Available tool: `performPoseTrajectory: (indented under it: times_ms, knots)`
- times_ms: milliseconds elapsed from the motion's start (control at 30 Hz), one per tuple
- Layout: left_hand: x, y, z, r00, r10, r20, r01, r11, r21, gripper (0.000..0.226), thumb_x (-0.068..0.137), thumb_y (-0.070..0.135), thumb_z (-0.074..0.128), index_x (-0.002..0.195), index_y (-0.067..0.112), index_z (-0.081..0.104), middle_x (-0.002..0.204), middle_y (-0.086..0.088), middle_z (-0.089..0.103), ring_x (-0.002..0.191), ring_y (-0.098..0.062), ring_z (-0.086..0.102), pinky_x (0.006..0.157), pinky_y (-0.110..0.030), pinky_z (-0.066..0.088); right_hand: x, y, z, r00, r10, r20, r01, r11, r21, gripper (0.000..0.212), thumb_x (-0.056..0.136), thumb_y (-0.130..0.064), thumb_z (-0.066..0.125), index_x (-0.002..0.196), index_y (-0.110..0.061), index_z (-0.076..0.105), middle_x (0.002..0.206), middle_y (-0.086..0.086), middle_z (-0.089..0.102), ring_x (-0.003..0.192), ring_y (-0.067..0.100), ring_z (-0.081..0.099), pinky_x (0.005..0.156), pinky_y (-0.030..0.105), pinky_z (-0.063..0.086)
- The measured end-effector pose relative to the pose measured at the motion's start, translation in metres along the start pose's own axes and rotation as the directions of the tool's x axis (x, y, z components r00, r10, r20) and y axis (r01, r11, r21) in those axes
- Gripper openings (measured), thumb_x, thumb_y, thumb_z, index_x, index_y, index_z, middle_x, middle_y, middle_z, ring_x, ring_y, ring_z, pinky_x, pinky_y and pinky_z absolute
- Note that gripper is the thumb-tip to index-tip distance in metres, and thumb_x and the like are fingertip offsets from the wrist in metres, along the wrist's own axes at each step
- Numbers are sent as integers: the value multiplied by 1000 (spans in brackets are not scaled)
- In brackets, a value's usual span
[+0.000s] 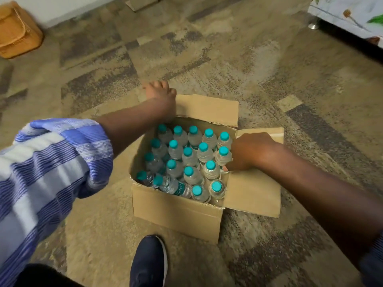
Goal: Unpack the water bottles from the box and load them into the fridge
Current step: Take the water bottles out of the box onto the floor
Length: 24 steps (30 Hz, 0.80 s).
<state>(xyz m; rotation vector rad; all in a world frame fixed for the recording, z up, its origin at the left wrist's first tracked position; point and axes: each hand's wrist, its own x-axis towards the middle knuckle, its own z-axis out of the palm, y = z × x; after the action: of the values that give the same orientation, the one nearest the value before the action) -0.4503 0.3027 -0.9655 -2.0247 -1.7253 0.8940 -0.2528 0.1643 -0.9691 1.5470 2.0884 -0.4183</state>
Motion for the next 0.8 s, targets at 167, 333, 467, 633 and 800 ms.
performPoseTrajectory:
  times_ms: [167, 333, 467, 633, 800]
  knots:
    - [3, -39, 31, 996, -92, 10, 91, 994, 54, 68, 97, 34, 43, 154, 9, 17, 156, -24, 21, 141, -43, 28, 111, -62, 29, 10, -1, 19, 999, -18, -38, 17, 1000, -14, 45, 91, -54, 54, 120, -20, 62, 112, 0, 64, 93, 20, 57, 70, 31, 38]
    - [-2, -54, 71, 984, -136, 117, 129, 990, 61, 76, 94, 31, 53, 154, 6, 15, 152, -24, 27, 135, -43, 36, 105, -59, 39, 18, -4, 37, 980, 8, -201, 11, 996, 90, 52, 91, -47, 60, 131, -16, 50, 125, 9, 57, 110, 27, 59, 74, 35, 44]
    - [-3, -50, 67, 992, -52, -113, 40, 994, -102, 63, 83, 18, 67, 138, 6, 40, 132, -20, 44, 117, -36, 48, 96, -49, 48, 31, -5, 54, 949, 40, -312, 14, 985, 169, 54, 93, -31, 61, 141, -18, 38, 138, 16, 44, 110, 32, 58, 71, 37, 45]
    - [-14, 3, 32, 853, 443, -277, -513, 813, -277, 36, 91, 33, 57, 123, 18, 52, 117, -6, 55, 98, -18, 50, 78, -30, 46, 43, -6, 71, 948, 18, -318, 26, 990, 135, 55, 95, -22, 56, 145, -19, 33, 137, 15, 46, 107, 32, 59, 66, 36, 39]
    - [-26, 70, 39, 755, 653, -60, -637, 710, -300, 57, 89, 46, 62, 136, 18, 46, 129, -6, 57, 110, -24, 58, 84, -33, 47, 49, -8, 81, 919, 36, -393, 52, 976, 211, 54, 94, -18, 56, 144, -20, 35, 131, 14, 54, 103, 32, 61, 67, 36, 42]
